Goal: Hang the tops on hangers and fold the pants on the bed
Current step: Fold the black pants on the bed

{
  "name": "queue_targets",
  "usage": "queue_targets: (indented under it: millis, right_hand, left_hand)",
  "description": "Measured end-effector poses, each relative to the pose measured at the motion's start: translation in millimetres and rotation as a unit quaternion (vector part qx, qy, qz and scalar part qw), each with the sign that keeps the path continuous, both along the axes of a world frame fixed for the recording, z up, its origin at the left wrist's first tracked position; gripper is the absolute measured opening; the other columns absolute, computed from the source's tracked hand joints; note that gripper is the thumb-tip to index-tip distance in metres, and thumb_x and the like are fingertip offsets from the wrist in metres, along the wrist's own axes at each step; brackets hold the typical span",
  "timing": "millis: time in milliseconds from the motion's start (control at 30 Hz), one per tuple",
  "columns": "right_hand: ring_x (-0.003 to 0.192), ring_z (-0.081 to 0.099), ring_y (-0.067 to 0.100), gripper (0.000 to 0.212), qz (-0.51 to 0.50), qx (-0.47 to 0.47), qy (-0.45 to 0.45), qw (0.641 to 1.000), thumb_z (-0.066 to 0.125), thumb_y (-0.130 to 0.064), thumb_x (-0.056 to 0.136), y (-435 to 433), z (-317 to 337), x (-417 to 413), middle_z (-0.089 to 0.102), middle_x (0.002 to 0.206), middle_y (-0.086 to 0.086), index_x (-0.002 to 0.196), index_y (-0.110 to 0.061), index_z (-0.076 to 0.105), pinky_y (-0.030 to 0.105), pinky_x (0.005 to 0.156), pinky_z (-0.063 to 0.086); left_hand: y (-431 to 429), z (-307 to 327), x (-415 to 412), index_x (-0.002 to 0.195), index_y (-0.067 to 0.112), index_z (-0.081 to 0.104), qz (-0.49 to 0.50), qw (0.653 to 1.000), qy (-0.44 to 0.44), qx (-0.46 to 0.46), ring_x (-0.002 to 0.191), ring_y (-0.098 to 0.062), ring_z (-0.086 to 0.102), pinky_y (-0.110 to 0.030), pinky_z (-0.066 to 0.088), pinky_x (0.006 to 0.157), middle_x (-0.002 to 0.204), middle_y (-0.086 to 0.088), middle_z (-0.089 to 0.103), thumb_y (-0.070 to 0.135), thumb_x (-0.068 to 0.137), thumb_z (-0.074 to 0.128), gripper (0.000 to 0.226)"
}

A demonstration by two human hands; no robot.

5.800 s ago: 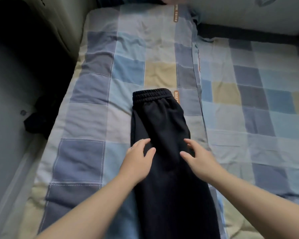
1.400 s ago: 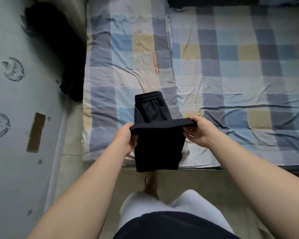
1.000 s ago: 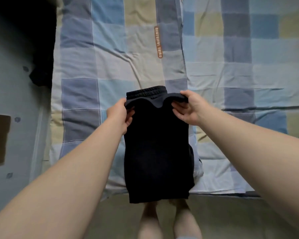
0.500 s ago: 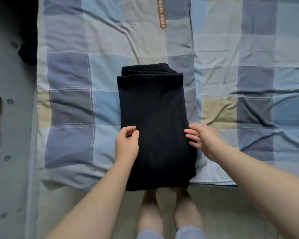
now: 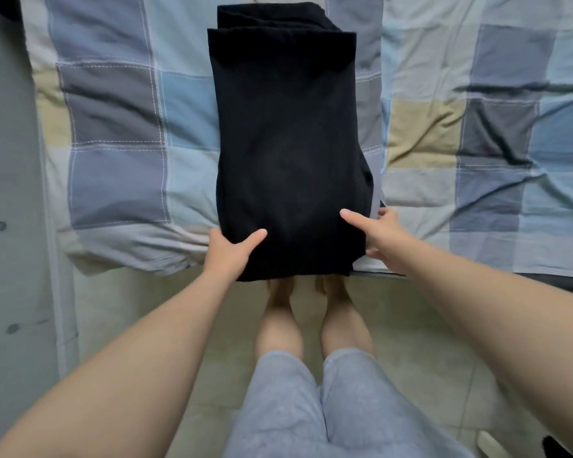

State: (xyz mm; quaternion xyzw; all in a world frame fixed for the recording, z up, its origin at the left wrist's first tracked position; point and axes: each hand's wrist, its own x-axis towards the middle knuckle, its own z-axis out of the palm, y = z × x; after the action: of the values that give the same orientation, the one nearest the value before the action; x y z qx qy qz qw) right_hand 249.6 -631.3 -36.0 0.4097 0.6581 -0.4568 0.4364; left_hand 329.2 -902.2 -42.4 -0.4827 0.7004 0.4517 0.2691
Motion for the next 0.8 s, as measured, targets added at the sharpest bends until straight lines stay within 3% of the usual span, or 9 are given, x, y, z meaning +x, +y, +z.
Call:
queue_targets:
  millis: [67,133,233,333,400,500,600,700,800]
  right_hand:
    - [0.119,0.060,0.024,0.088,-0.001,-0.061,-0.070,0.996,0.084,-0.056,0.071,3.6,3.6,2.9,0.056,0.138,-0.003,0.141,-0.025,0.038,0.042,0.090,0.054]
    - [0.111,0.067,0.019,0.076,0.026,-0.110,-0.108,0.988,0.081,-0.056,0.074,4.8,8.1,8.2,0.067,0.127,-0.004,0.138,-0.027,0.051,0.034,0.080,0.055]
    - [0.097,0.069,0.011,0.067,0.040,-0.121,-0.120,0.985,0.080,-0.057,0.074,6.1,11.3,18.0,0.071,0.115,-0.008,0.130,-0.025,0.061,0.029,0.085,0.053]
    - [0.111,0.065,0.013,0.074,0.032,-0.124,-0.120,0.984,0.085,-0.056,0.068,5.6,19.5,28.7,0.069,0.121,-0.010,0.130,-0.026,0.059,0.033,0.100,0.050]
    - [0.108,0.067,0.016,0.076,0.028,-0.112,-0.118,0.986,0.089,-0.057,0.061,3.7,29.3,35.1,0.071,0.116,-0.009,0.124,-0.024,0.063,0.036,0.099,0.052]
    - [0.108,0.068,0.019,0.081,0.042,-0.108,-0.114,0.987,0.093,-0.053,0.050,0.7,48.9,38.6,0.073,0.114,-0.006,0.120,-0.022,0.066,0.039,0.099,0.053]
    - [0.105,0.068,0.016,0.082,0.089,-0.099,-0.091,0.987,0.091,-0.050,0.048,4.0,71.7,41.2,0.074,0.112,-0.008,0.120,-0.020,0.067,0.037,0.098,0.054]
    - [0.106,0.069,0.017,0.075,0.120,-0.081,-0.078,0.986,0.088,-0.050,0.056,13.7,95.4,55.8,0.073,0.114,-0.006,0.121,-0.019,0.067,0.037,0.101,0.052]
    - [0.108,0.069,0.023,0.051,0.105,-0.092,-0.111,0.984,0.084,-0.035,0.075,23.4,119.7,83.3,0.075,0.112,-0.001,0.120,-0.016,0.069,0.042,0.101,0.053]
  left_hand:
    - [-10.3,-0.7,-5.8,0.131,0.020,0.060,-0.026,0.997,-0.023,0.074,0.111,-0.016,0.066,-0.037,0.054,0.096,0.124,0.005,0.069,0.037,0.075,0.088,0.066]
    - [-18.7,2.8,-10.9,0.125,0.025,0.064,-0.059,0.989,-0.072,0.118,0.101,-0.013,0.069,-0.033,0.057,0.083,0.120,0.006,0.072,0.034,0.072,0.089,0.059]
    - [-22.9,14.2,-13.1,0.119,0.025,0.065,-0.072,0.975,-0.146,0.151,0.095,-0.013,0.070,-0.028,0.053,0.068,0.109,0.009,0.074,0.040,0.059,0.091,0.067]
    - [-19.2,27.7,-4.8,0.123,0.020,0.065,-0.032,0.964,-0.180,0.190,0.103,-0.019,0.070,-0.036,0.055,0.087,0.113,0.005,0.074,0.041,0.058,0.089,0.072]
    - [-13.6,40.1,3.7,0.123,0.017,0.066,0.004,0.950,-0.204,0.235,0.101,-0.021,0.073,-0.038,0.058,0.089,0.111,0.002,0.076,0.036,0.069,0.087,0.061]
    - [-4.4,62.5,15.4,0.117,0.010,0.068,0.070,0.932,-0.227,0.274,0.081,-0.022,0.077,-0.034,0.061,0.063,0.100,-0.007,0.078,0.028,0.083,0.079,0.040]
    - [2.0,84.8,25.8,0.106,0.011,0.068,0.098,0.932,-0.220,0.270,0.062,-0.016,0.074,-0.030,0.060,0.053,0.080,-0.003,0.078,0.027,0.089,0.075,0.025]
    - [6.0,108.4,39.1,0.103,0.014,0.067,0.092,0.935,-0.227,0.255,0.058,-0.013,0.072,-0.030,0.060,0.052,0.074,0.000,0.077,0.029,0.087,0.077,0.024]
    - [7.9,133.6,56.5,0.109,0.011,0.068,0.067,0.942,-0.234,0.231,0.071,-0.018,0.071,-0.027,0.056,0.050,0.096,-0.006,0.075,0.029,0.083,0.081,0.034]
